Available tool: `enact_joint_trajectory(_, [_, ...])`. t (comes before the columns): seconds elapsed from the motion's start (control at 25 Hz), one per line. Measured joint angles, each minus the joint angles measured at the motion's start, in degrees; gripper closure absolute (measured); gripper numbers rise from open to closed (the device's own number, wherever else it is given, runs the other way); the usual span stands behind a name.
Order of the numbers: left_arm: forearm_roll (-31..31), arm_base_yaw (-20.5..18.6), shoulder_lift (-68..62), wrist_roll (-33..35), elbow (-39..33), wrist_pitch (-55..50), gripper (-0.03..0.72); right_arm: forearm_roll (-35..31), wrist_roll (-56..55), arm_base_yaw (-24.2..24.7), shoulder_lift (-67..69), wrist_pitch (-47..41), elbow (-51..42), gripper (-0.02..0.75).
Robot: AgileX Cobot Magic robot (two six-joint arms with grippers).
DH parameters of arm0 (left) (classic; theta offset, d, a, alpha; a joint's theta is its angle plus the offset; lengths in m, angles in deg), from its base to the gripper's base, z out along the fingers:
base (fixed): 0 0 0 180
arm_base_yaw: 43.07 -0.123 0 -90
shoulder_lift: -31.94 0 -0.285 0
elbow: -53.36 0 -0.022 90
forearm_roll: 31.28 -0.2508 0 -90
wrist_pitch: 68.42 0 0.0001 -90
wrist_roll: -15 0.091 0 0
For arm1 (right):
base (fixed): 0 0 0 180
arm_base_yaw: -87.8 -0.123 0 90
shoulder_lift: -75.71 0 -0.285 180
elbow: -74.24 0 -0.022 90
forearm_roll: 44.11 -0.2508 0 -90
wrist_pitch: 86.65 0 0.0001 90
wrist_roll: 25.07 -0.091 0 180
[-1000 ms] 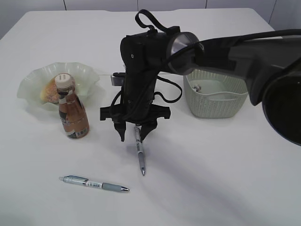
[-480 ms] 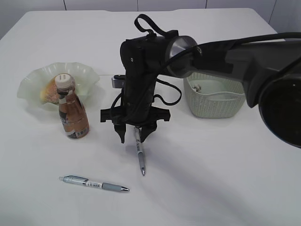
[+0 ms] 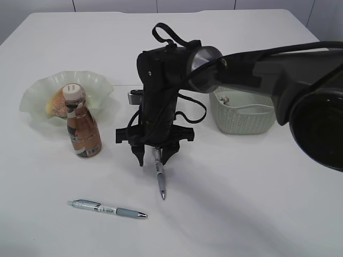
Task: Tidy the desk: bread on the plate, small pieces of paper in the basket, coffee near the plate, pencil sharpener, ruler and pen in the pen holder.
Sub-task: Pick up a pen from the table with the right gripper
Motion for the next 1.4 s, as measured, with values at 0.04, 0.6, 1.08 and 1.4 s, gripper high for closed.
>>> enact_joint_trajectory(0.04, [0.0, 0.0, 0.0, 0.0, 0.0, 0.0, 0.318, 0.0, 0.0, 0.0, 0.1, 0.0, 0.0, 0.348])
enact_joint_trajectory(0.6, [0.0, 0.0, 0.0, 0.0, 0.0, 0.0, 0.318, 0.1, -0.1, 0.0, 1.6, -0.4, 0.0, 0.379])
enact_joint_trajectory(1.08, [0.0, 0.0, 0.0, 0.0, 0.0, 0.1, 0.318, 2.1, 0.6, 0.0, 1.7, -1.4, 0.0, 0.652])
enact_joint_trajectory(1.4, [0.0, 0.0, 0.0, 0.0, 0.0, 0.1, 0.318, 2.5, 5.9, 0.0, 1.7, -3.7, 0.1, 0.658])
